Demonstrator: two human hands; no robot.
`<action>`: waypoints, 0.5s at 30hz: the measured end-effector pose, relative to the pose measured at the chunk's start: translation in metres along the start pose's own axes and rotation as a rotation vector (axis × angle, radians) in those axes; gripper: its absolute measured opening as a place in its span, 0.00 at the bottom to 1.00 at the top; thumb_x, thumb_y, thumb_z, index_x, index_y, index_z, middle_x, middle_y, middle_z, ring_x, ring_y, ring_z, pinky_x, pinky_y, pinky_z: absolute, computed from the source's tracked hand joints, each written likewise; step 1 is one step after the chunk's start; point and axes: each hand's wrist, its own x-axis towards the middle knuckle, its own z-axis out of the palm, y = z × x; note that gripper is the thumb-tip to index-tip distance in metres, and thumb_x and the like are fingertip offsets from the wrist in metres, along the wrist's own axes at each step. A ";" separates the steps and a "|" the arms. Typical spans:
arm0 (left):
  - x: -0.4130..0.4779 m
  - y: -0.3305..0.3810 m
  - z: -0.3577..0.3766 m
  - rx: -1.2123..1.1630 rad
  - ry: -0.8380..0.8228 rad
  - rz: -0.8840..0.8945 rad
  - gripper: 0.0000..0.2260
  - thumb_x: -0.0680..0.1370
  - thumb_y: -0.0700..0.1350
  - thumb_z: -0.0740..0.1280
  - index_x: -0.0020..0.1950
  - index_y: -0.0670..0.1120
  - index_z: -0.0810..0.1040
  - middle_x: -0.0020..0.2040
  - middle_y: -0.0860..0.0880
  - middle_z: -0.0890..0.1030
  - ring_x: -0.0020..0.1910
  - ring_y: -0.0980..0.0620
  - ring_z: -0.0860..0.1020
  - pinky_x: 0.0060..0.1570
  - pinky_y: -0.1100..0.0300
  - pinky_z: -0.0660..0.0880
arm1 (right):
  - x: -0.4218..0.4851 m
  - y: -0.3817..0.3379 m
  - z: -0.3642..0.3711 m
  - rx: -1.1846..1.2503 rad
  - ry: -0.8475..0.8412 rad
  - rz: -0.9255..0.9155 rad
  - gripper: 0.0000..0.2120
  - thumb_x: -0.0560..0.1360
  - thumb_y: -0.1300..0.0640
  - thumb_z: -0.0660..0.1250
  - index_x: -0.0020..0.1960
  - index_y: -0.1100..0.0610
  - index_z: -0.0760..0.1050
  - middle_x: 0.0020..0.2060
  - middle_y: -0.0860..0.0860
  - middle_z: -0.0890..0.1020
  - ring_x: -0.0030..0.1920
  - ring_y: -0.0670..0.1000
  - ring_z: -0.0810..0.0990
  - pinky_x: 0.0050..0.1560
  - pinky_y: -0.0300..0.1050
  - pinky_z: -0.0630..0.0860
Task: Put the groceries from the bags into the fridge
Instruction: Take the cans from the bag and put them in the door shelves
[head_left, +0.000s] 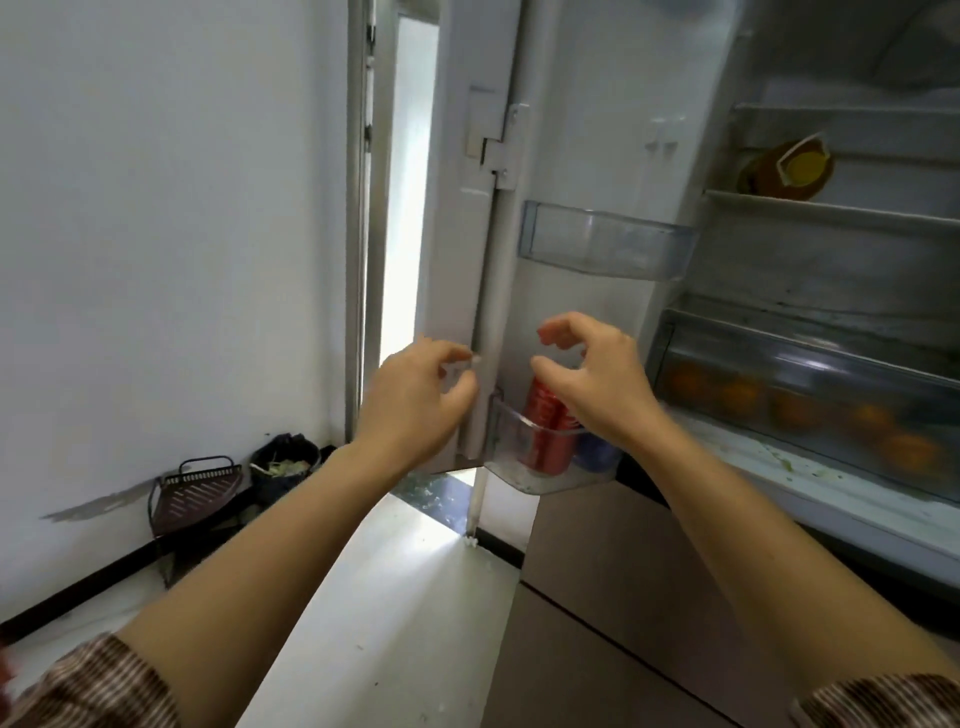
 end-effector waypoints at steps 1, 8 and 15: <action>-0.002 -0.012 -0.016 0.011 0.012 -0.023 0.12 0.75 0.47 0.66 0.57 0.49 0.81 0.53 0.51 0.82 0.46 0.54 0.78 0.49 0.60 0.74 | -0.001 -0.016 0.009 0.009 -0.006 -0.025 0.12 0.73 0.58 0.70 0.56 0.57 0.78 0.48 0.47 0.80 0.49 0.46 0.76 0.50 0.38 0.71; -0.045 -0.131 -0.152 0.222 -0.035 -0.223 0.15 0.77 0.49 0.64 0.63 0.49 0.77 0.61 0.49 0.79 0.57 0.49 0.77 0.55 0.56 0.71 | -0.010 -0.150 0.124 0.035 -0.176 -0.137 0.14 0.74 0.55 0.68 0.59 0.57 0.76 0.51 0.49 0.80 0.50 0.49 0.77 0.51 0.43 0.73; -0.122 -0.264 -0.293 0.447 -0.104 -0.487 0.16 0.78 0.49 0.62 0.65 0.47 0.75 0.64 0.45 0.75 0.61 0.45 0.74 0.57 0.51 0.72 | -0.038 -0.282 0.291 0.051 -0.452 -0.135 0.20 0.75 0.52 0.66 0.64 0.58 0.73 0.60 0.54 0.78 0.59 0.54 0.76 0.61 0.50 0.72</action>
